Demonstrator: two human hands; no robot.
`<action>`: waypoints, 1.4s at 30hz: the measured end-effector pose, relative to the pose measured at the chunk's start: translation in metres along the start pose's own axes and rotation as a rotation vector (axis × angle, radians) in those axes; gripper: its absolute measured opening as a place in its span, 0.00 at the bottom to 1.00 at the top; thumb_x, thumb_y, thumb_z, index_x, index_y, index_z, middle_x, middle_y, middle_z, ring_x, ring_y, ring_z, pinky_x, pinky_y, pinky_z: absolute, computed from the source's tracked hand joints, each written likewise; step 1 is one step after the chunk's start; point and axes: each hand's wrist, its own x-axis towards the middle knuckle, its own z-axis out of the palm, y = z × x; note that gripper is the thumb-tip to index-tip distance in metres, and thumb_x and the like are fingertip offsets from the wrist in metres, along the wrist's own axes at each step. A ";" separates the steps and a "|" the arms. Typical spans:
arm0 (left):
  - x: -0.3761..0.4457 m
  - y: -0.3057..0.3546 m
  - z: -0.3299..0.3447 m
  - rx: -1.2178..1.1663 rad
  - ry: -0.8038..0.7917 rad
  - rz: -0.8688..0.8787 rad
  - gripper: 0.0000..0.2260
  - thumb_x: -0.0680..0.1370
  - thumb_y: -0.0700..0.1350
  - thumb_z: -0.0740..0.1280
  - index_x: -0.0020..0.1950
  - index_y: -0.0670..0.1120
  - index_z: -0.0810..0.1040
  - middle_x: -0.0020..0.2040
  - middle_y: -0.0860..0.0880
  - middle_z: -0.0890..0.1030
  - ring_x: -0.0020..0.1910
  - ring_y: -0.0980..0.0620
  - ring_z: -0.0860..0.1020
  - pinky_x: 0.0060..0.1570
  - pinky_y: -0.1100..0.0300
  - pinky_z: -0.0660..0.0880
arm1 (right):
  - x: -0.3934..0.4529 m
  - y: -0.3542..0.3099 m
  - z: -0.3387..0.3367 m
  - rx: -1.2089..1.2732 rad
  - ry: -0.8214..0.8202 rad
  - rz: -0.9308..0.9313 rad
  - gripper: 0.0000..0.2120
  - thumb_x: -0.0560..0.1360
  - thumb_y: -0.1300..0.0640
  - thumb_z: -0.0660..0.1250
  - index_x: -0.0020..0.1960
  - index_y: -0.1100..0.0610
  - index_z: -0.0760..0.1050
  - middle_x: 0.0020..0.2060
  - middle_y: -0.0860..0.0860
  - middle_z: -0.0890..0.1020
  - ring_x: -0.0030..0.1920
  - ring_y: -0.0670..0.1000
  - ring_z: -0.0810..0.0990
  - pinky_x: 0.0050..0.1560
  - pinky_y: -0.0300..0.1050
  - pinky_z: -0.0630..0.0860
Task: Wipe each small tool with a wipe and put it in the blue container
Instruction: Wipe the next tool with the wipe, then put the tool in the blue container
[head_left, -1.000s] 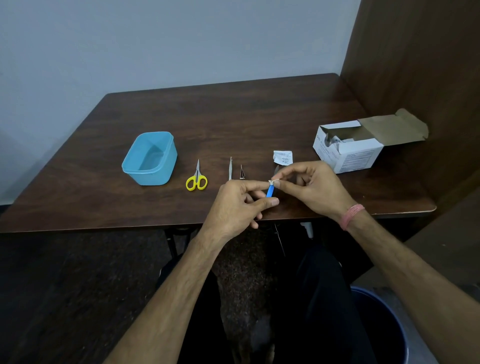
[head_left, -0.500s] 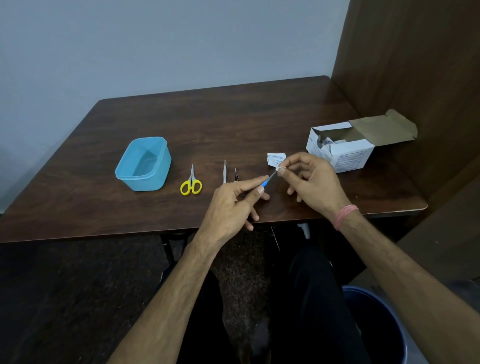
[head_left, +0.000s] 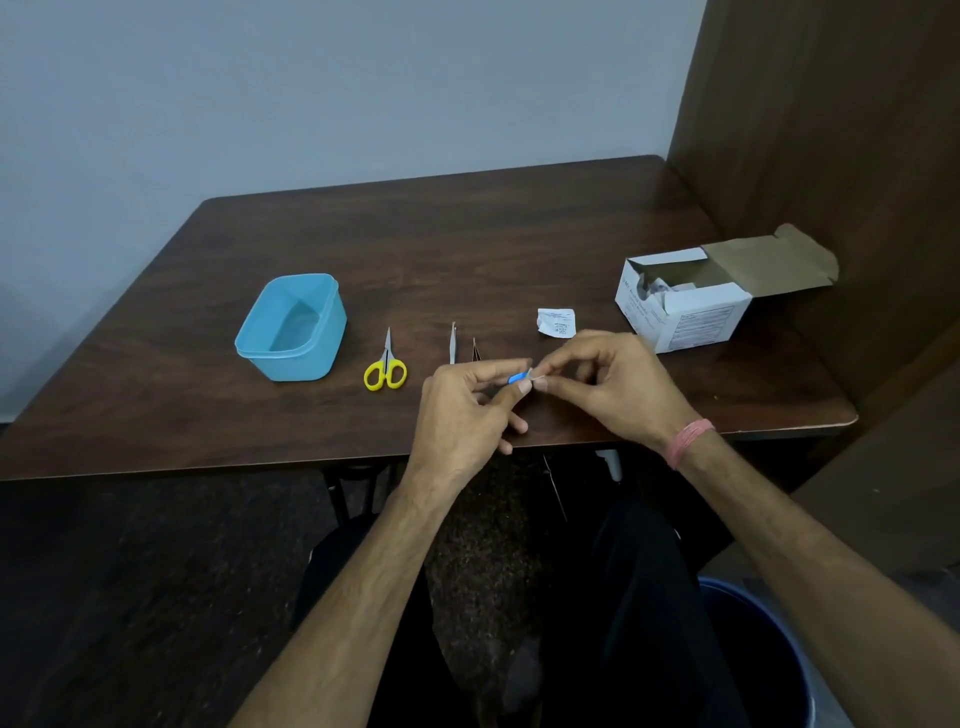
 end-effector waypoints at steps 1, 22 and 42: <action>0.000 0.000 0.000 0.000 -0.004 -0.007 0.11 0.83 0.42 0.77 0.65 0.46 0.89 0.55 0.52 0.91 0.33 0.51 0.88 0.24 0.61 0.79 | -0.001 -0.001 0.001 -0.003 -0.013 -0.023 0.04 0.77 0.54 0.82 0.50 0.46 0.91 0.42 0.42 0.85 0.32 0.49 0.74 0.38 0.37 0.72; -0.006 -0.001 0.006 -0.121 0.134 0.003 0.08 0.84 0.40 0.76 0.61 0.47 0.91 0.48 0.49 0.91 0.30 0.52 0.85 0.26 0.59 0.80 | 0.005 0.006 0.000 -0.144 0.295 0.122 0.07 0.77 0.59 0.80 0.47 0.47 0.88 0.43 0.45 0.85 0.38 0.39 0.78 0.43 0.35 0.77; 0.018 0.039 -0.210 0.506 0.797 -0.009 0.04 0.76 0.53 0.78 0.49 0.57 0.91 0.43 0.61 0.89 0.49 0.56 0.87 0.53 0.57 0.79 | 0.019 -0.048 0.070 0.210 0.047 0.155 0.04 0.77 0.57 0.81 0.46 0.48 0.89 0.29 0.42 0.80 0.33 0.47 0.75 0.35 0.42 0.76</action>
